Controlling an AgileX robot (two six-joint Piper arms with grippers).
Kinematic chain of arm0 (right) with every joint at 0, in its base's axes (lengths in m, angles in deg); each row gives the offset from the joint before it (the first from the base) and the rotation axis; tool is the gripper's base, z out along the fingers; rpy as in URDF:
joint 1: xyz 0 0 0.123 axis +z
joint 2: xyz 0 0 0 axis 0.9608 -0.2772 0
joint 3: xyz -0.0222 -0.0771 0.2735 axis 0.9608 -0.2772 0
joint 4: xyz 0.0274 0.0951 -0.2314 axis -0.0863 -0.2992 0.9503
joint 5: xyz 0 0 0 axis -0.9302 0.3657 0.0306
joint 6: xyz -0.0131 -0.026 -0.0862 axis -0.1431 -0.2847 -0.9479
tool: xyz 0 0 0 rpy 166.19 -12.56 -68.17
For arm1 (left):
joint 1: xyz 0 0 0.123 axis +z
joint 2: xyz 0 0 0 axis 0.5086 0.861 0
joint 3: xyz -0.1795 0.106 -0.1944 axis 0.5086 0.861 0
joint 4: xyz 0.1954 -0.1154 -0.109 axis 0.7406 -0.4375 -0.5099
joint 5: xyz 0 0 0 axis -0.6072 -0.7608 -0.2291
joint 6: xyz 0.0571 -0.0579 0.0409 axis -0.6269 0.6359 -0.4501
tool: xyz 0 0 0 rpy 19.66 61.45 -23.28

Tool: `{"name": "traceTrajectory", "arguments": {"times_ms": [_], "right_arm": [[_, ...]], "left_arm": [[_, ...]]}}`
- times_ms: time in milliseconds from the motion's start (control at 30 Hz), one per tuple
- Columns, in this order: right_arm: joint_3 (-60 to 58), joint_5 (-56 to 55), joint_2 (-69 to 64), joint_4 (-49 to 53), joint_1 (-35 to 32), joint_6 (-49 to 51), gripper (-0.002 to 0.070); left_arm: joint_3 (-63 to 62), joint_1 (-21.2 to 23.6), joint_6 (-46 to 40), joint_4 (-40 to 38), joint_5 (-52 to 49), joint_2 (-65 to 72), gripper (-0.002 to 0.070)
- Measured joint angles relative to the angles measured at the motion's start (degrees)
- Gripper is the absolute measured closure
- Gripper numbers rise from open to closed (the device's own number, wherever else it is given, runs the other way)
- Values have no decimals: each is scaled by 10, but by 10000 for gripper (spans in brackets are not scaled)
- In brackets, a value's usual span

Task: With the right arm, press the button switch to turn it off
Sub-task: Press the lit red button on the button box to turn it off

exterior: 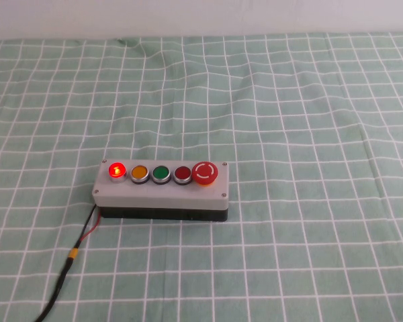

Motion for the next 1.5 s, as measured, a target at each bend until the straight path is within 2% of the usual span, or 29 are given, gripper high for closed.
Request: {"name": "traceTrajectory", "arguments": {"times_ms": [333,467,833,1233,1367,1500], "right_arm": [[0,-4,0,0,0,0,692],[0,-44,0,0,0,0,692],[0,-385,0,-2,0,0,692],[3,-614,1,-4,-2,0,692],[58,-615,1,-4,-2,0,692],[167,-526,5,43,-2,10,692]], "left_arm": [[0,0,0,0,0,0,678],[0,0,0,0,0,0,678],[0,0,0,0,0,0,678],[0,0,0,0,0,0,678],[0,0,0,0,0,0,678],[0,0,0,0,0,0,678]]}}
